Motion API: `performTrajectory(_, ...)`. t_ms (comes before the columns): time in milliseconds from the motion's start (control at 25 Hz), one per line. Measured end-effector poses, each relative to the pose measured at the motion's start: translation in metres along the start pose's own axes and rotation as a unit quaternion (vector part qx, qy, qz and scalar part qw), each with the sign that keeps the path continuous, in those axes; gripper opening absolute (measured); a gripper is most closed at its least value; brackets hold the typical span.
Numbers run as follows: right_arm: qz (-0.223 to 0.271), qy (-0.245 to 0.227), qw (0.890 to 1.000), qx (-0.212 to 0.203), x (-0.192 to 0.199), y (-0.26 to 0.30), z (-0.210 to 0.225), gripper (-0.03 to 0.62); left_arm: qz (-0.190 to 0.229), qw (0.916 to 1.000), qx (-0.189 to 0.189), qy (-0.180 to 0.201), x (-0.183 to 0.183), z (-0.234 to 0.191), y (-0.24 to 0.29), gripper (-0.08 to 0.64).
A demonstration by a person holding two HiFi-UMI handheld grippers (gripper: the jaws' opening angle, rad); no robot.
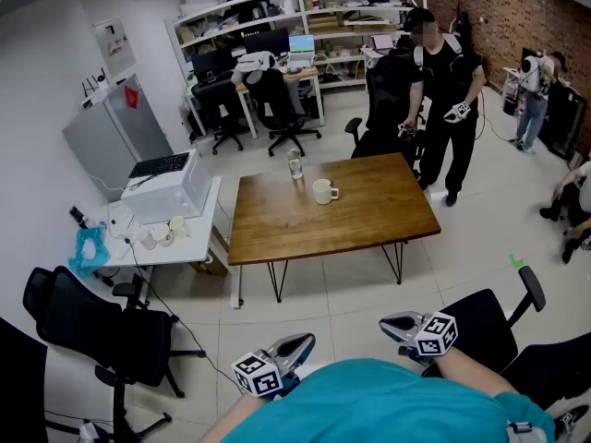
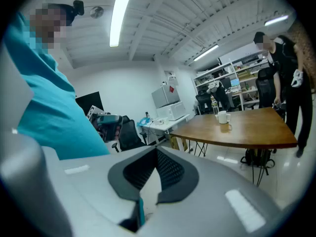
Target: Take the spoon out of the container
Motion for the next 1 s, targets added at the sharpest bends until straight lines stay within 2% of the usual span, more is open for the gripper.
performTrajectory(360,0.025,-0.007,0.999,-0.026,-0.022,-0.055,0.031,0.002,-0.016,0.9998,-0.008,-0.004,0.016,0.025,0.074,0.002)
performTrajectory(520,0.031,-0.013,0.999,-0.028,-0.028,-0.05,0.051,0.002,-0.028,0.9995,-0.014,-0.011,0.014,0.009,0.089,0.002)
performTrajectory(760,0.028,-0.011,0.999,-0.028,-0.039,0.004,0.084,0.002,-0.02,0.9994,-0.018,-0.022,0.004,-0.061,0.088,0.002)
performTrajectory(880,0.024,-0.015,1.0,-0.013,-0.048,0.064,0.112,0.002,-0.013,0.9998,-0.005,-0.016,-0.008,-0.133,0.078,0.002)
performTrajectory(1000,0.023,-0.006,1.0,0.007,-0.062,0.14,0.147,0.002,-0.005,0.9997,0.006,-0.021,-0.047,-0.222,0.058,0.002)
Point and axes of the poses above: the fingertips, and each gripper's own axes: y forward along the fingers, z to its right, x out of its underside, the point moved 6 cm from there along -y, backward along the fingers, and after that the axes turned 3 degrees about x, right-handed, at the moved point
